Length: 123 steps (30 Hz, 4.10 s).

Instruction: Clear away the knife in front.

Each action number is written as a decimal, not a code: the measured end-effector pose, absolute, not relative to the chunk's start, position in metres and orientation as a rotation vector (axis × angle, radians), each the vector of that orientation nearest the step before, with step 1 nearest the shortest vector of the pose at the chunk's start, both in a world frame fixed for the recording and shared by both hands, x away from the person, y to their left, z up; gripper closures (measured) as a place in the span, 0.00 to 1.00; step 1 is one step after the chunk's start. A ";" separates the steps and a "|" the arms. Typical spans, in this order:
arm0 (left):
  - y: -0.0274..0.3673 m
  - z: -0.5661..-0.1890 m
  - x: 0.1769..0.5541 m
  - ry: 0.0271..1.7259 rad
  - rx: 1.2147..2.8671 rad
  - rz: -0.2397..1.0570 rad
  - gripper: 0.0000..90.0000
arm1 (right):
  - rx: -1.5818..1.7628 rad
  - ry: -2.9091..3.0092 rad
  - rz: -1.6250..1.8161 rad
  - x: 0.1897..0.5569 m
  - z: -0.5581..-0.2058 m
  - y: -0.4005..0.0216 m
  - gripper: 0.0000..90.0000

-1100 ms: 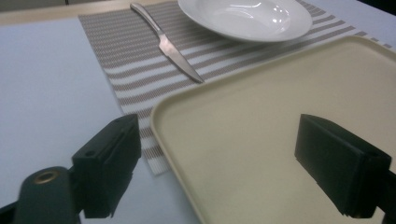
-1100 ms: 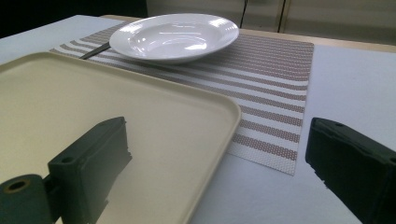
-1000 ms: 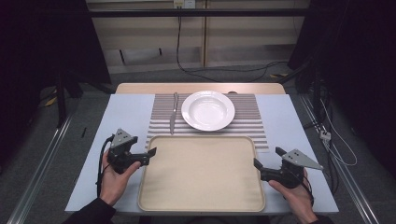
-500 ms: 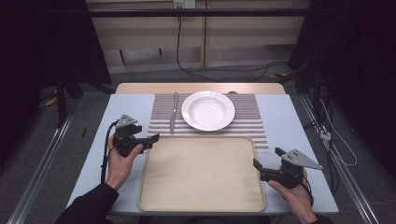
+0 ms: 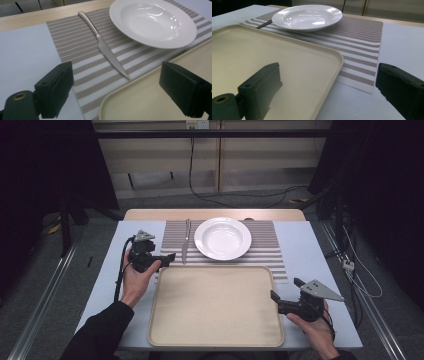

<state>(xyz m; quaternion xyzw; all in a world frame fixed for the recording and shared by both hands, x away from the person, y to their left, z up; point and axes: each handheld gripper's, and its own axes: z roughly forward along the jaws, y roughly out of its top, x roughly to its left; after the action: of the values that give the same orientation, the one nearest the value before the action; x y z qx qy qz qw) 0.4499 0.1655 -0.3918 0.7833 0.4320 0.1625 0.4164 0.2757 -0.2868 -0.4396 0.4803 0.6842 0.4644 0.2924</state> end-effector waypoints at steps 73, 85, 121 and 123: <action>0.085 -0.454 0.609 1.335 2.063 0.328 0.84 | 1.279 1.883 1.248 0.280 -0.443 -0.285 0.07; 0.090 -0.449 0.607 1.318 2.148 0.295 0.88 | 1.277 1.884 1.243 0.280 -0.444 -0.285 0.07; 0.092 -0.446 0.608 1.306 2.215 0.293 0.89 | 1.281 1.896 1.240 0.281 -0.445 -0.284 0.07; 0.093 -0.446 0.608 1.299 2.215 0.298 0.89 | 1.280 1.896 1.238 0.281 -0.445 -0.283 0.07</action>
<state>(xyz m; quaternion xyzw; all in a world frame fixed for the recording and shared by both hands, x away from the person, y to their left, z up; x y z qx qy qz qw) 0.6082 0.0929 -0.4460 0.8238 0.4833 0.1107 0.2747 0.2814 -0.2835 -0.4446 0.4742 0.7025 0.4587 0.2669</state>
